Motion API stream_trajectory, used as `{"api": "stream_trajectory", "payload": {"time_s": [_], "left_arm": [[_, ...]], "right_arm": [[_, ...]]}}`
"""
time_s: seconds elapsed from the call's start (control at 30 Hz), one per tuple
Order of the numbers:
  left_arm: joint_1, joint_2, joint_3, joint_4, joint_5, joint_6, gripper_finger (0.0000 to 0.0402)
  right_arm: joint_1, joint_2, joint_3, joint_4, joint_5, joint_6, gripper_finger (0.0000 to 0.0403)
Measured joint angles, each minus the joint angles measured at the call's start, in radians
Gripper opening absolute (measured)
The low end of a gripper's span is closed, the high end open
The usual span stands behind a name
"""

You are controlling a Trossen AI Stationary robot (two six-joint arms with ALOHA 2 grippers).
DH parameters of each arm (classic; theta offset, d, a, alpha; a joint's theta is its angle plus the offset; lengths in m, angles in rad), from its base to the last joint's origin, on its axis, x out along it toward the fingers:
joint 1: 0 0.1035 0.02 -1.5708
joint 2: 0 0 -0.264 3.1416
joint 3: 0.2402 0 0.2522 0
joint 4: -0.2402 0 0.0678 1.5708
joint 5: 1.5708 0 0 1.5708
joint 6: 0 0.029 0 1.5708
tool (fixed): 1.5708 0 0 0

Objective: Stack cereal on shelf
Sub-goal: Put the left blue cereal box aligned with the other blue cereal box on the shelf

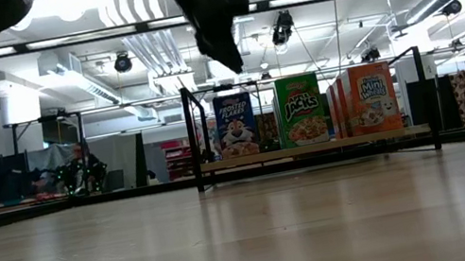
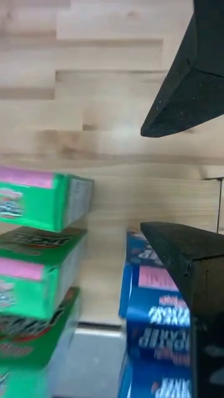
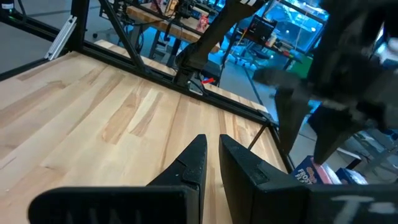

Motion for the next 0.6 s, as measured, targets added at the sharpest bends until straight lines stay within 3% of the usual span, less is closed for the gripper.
{"api": "stream_trajectory", "payload": {"time_s": [0.23, 0.5, 0.6], "left_arm": [[-0.015, -0.007, -0.15, 0.194, -0.038, -0.063, 0.0217], [-0.012, -0.007, -0.205, 0.276, -0.239, -0.064, 0.0217], [-0.009, -0.007, -0.217, 0.292, -0.254, -0.062, 0.0217]], "right_arm": [[0.0, 0.0, 0.0, 0.0, 0.0, 0.005, 0.0034], [0.0, 0.0, 0.0, 0.0, 0.0, 0.004, 0.0034], [0.0, 0.0, 0.0, 0.0, 0.0, 0.005, 0.0034]]}}
